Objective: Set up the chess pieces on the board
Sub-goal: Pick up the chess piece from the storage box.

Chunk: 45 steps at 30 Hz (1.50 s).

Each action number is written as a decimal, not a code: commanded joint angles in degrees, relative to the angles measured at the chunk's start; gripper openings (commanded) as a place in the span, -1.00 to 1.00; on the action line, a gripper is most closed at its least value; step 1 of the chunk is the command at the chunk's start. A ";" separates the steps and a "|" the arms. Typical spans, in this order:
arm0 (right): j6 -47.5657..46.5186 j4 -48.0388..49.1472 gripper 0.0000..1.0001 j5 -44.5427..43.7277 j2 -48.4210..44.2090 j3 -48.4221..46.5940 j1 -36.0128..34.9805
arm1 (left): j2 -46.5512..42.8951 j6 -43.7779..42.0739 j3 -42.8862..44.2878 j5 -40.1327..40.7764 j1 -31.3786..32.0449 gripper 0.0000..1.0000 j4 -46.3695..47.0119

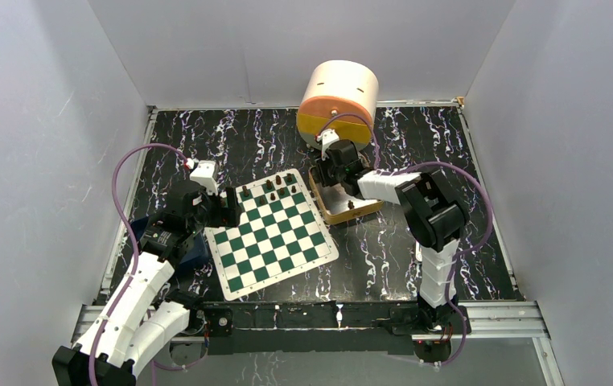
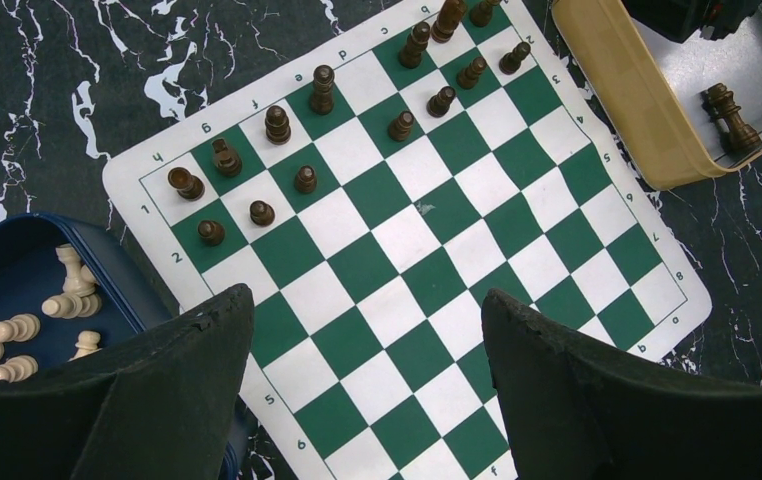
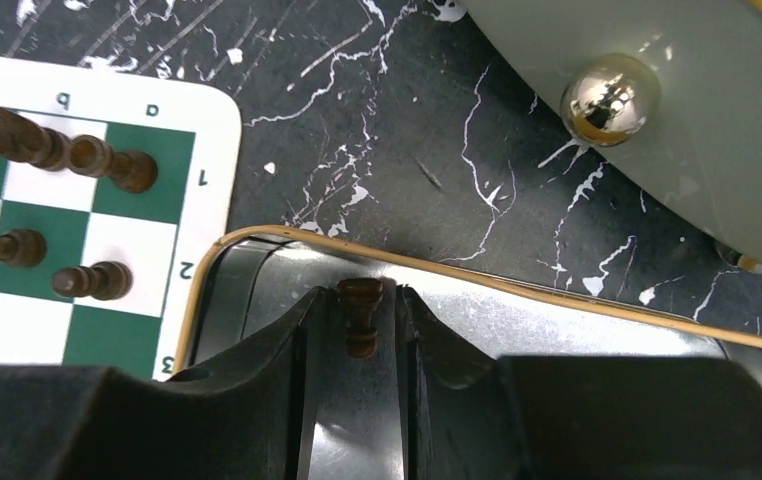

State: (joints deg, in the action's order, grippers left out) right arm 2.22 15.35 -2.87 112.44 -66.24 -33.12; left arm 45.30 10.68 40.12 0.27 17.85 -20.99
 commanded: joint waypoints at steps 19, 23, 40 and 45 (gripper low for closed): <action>1.65 -3.33 -0.56 -3.76 -2.32 -4.13 -0.13 | -1.18 0.43 -0.22 0.84 -0.19 0.60 0.96; 6.48 -9.87 -0.57 -3.90 -5.73 -5.45 -0.13 | -1.65 1.29 -0.35 1.48 -0.19 0.58 1.40; 48.93 -1.97 -0.65 14.45 -24.06 2.02 -0.46 | 2.55 14.47 4.70 -7.74 -0.18 0.45 16.35; 63.17 5.94 -0.67 14.13 -25.30 4.95 -3.54 | 5.29 16.24 1.33 -8.56 0.15 0.39 32.64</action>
State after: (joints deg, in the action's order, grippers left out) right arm 49.50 11.09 9.02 88.66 -62.74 -34.22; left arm 49.50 24.36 42.52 -6.68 17.85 -4.12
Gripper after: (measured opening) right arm 0.266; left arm 0.712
